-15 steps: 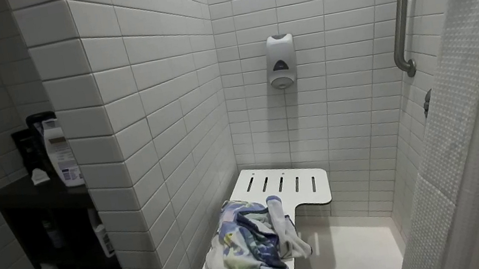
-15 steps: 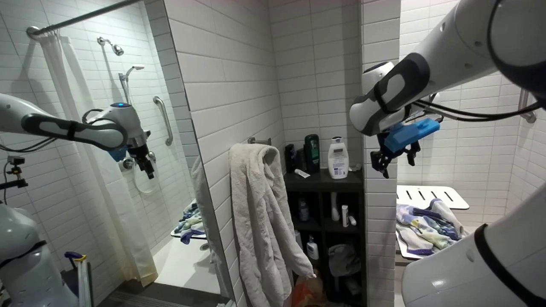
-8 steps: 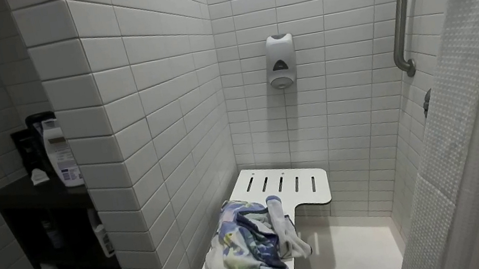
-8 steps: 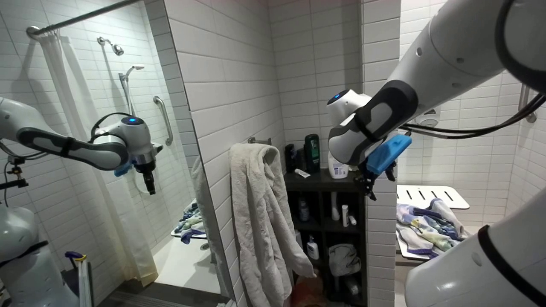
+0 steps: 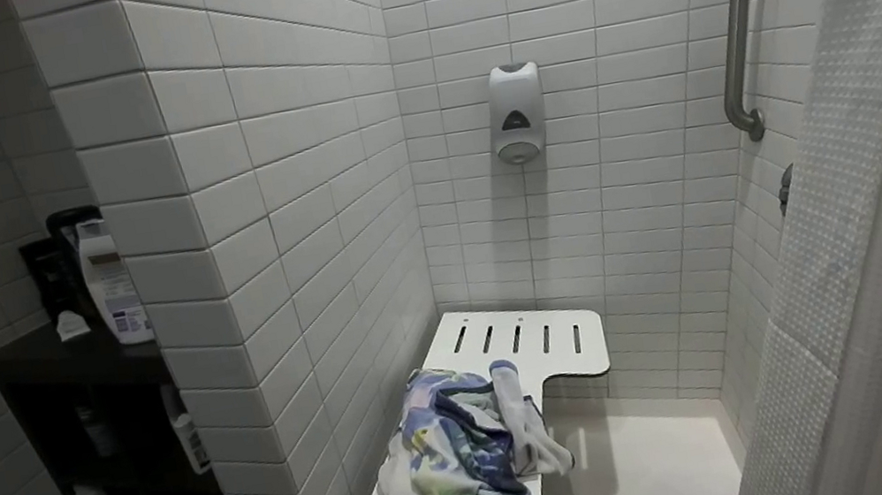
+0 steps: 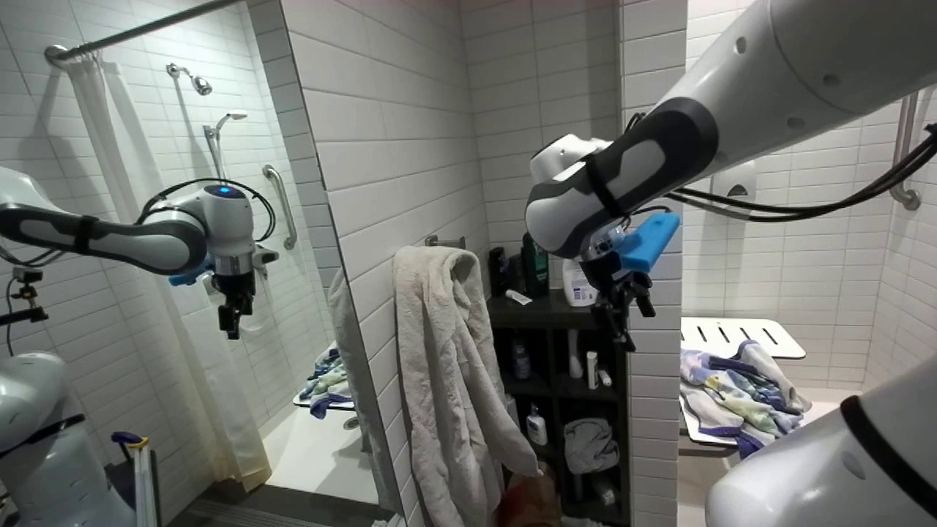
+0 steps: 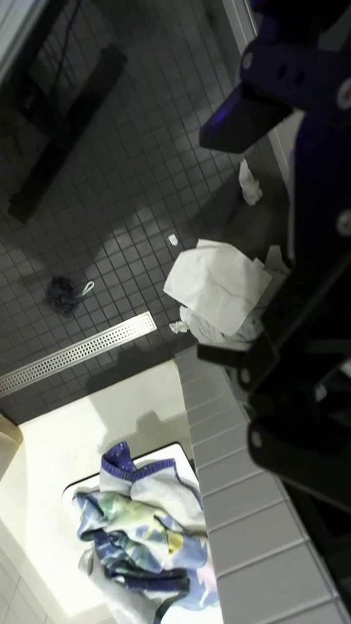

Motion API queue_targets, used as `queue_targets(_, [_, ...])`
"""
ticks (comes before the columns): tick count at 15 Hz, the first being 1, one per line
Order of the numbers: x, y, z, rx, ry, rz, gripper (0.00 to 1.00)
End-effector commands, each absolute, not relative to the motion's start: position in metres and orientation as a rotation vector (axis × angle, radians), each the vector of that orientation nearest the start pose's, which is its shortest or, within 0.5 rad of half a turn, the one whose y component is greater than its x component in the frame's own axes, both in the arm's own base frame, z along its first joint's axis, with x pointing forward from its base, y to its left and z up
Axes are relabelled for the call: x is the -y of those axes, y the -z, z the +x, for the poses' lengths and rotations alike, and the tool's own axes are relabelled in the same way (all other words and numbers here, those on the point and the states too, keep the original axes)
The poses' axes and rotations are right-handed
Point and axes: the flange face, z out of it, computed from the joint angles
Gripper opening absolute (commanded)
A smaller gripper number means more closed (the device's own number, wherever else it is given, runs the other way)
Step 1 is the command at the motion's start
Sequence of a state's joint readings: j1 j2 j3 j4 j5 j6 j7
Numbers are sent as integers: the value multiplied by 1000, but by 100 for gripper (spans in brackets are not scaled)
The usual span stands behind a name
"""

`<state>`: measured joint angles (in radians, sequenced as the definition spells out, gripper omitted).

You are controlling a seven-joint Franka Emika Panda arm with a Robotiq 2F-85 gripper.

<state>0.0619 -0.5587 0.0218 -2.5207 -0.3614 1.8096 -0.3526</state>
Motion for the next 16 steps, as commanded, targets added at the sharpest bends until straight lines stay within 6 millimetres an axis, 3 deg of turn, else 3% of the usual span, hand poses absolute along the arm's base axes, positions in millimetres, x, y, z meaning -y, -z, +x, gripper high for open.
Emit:
queue_targets(1, [-8, -465, 357, 968, -365, -3301, 100])
queue_targets(4, [-13, -470, 351, 1008, -368, -3286, 100])
queue_targets(6, [-15, -461, 355, 1151, -383, -3180, 100])
queue_targets(13, [-98, -450, 364, 1719, -347, -2844, 100])
queue_targets(16, [-123, -452, 363, 1909, -368, -2761, 100])
